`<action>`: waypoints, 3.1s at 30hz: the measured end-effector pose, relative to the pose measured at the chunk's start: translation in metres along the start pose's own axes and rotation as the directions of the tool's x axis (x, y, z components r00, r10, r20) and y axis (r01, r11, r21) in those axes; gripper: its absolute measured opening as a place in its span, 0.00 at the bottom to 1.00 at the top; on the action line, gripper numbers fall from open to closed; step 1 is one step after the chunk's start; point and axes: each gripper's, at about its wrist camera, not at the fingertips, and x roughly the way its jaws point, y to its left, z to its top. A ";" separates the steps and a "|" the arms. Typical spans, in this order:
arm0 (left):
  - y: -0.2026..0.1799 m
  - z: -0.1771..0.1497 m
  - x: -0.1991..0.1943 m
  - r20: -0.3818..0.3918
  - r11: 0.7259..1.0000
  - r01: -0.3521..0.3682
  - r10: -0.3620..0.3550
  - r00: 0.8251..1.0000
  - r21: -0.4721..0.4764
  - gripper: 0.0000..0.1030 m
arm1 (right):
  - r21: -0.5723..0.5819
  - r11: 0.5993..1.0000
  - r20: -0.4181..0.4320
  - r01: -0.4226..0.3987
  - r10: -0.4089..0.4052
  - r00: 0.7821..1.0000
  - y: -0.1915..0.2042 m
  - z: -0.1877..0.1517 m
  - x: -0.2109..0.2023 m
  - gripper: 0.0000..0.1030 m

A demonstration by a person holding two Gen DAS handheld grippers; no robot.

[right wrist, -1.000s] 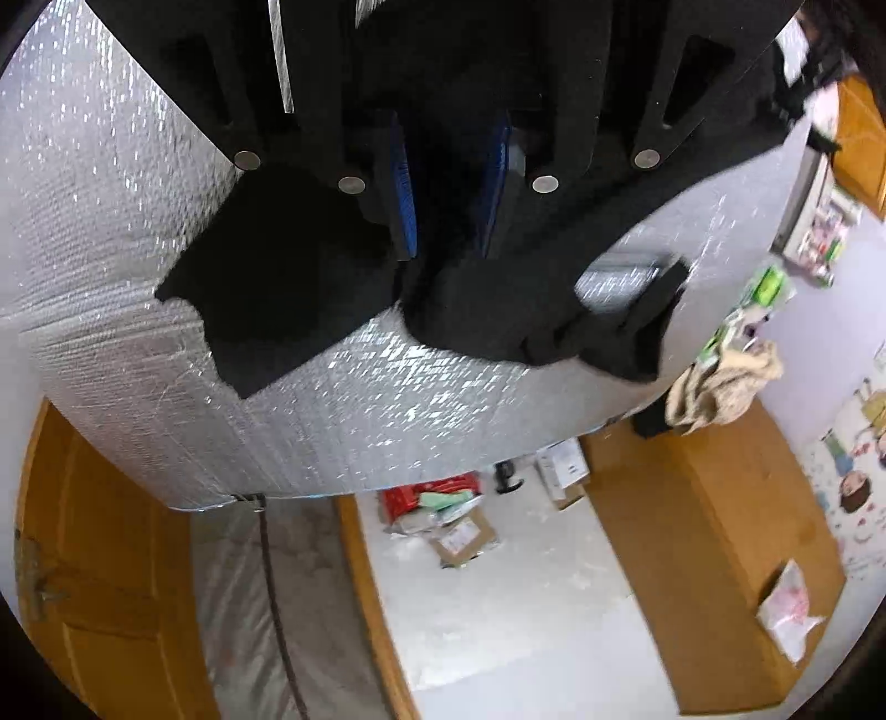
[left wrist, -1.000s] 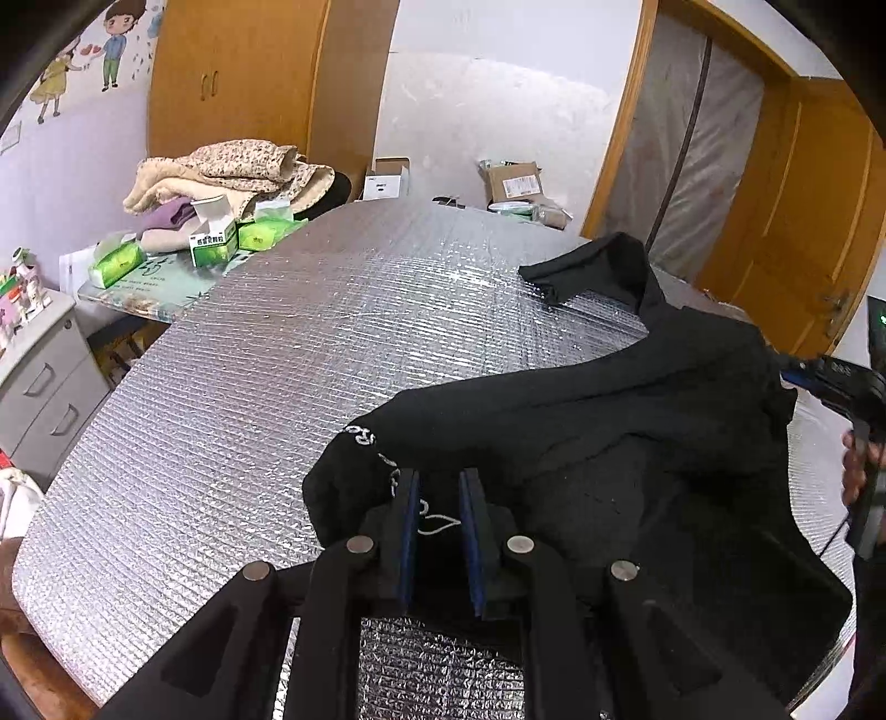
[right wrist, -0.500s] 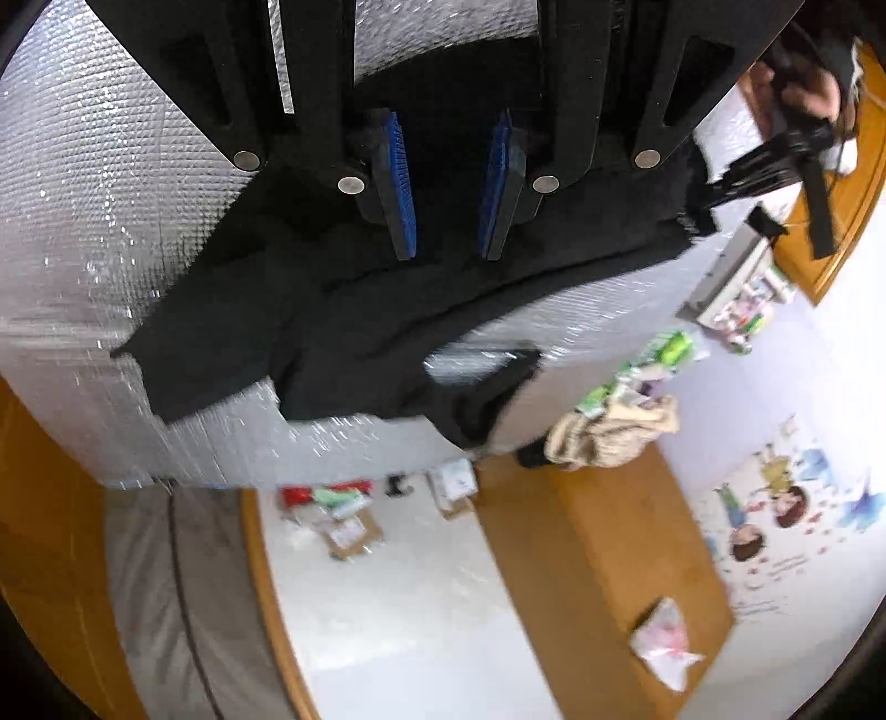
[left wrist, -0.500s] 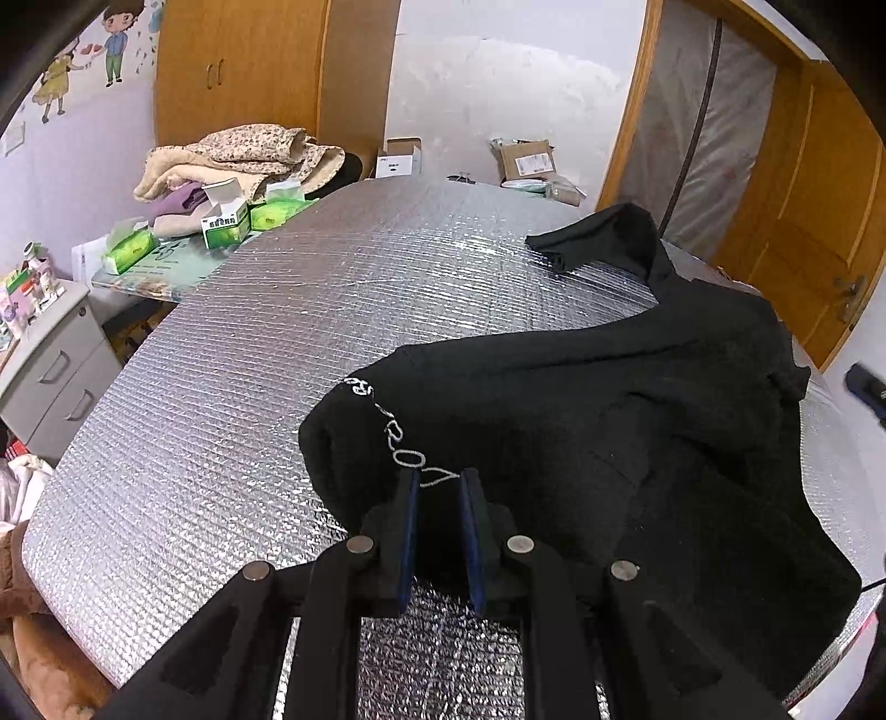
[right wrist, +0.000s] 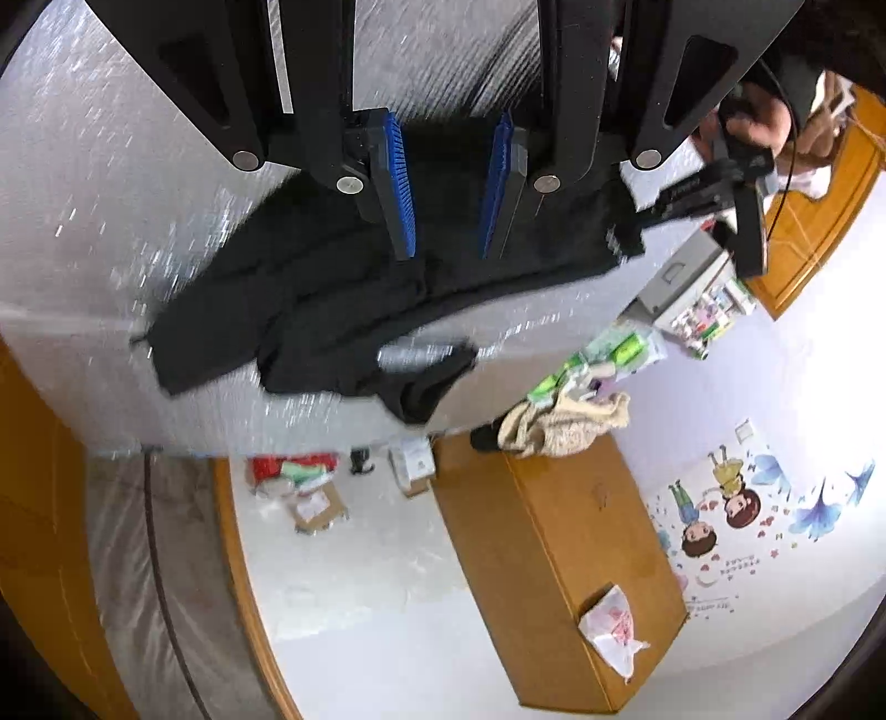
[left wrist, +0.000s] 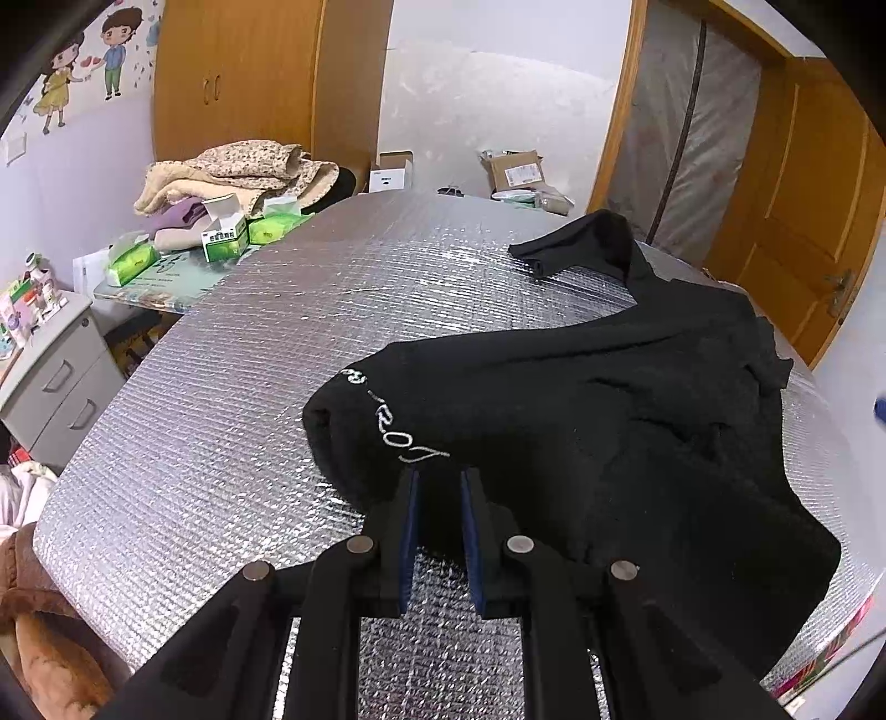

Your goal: Fold clothes

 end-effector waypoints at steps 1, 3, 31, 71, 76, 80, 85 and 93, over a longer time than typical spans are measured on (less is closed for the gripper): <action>0.001 -0.001 -0.001 0.003 1.000 -0.001 0.001 1.000 -0.003 0.15 | 0.014 1.000 -0.021 -0.020 0.020 1.000 0.001 -0.008 0.004 0.25; 0.004 -0.002 -0.001 0.008 1.000 -0.008 0.008 1.000 -0.007 0.15 | 0.035 0.997 -0.074 -0.062 0.064 0.995 0.004 -0.026 0.016 0.25; 0.061 0.014 0.014 0.026 0.984 0.029 -0.025 0.999 -0.177 0.18 | 0.076 0.972 -0.301 -0.222 0.234 0.924 0.059 -0.081 0.092 0.41; 0.061 0.048 0.049 0.005 0.993 -0.037 0.037 0.999 -0.109 0.26 | -0.034 0.936 -0.322 -0.351 0.322 0.890 0.072 -0.075 0.089 0.41; 0.037 0.024 0.010 0.044 0.989 0.116 -0.112 0.993 -0.096 0.26 | -0.038 0.939 -0.232 -0.342 0.325 0.917 0.072 -0.062 0.078 0.41; -0.001 0.004 0.000 -0.004 0.965 0.260 -0.261 0.965 -0.020 0.26 | -0.007 0.951 -0.180 -0.309 0.303 0.936 0.071 -0.055 0.080 0.41; -0.030 -0.019 -0.015 -0.017 0.942 0.326 -0.326 0.945 0.074 0.26 | 0.011 0.962 -0.173 -0.274 0.272 0.947 0.068 -0.055 0.076 0.41; -0.028 -0.034 -0.033 -0.018 0.926 0.352 -0.353 0.936 0.134 0.27 | 0.045 0.965 -0.168 -0.260 0.264 0.950 0.063 -0.054 0.090 0.41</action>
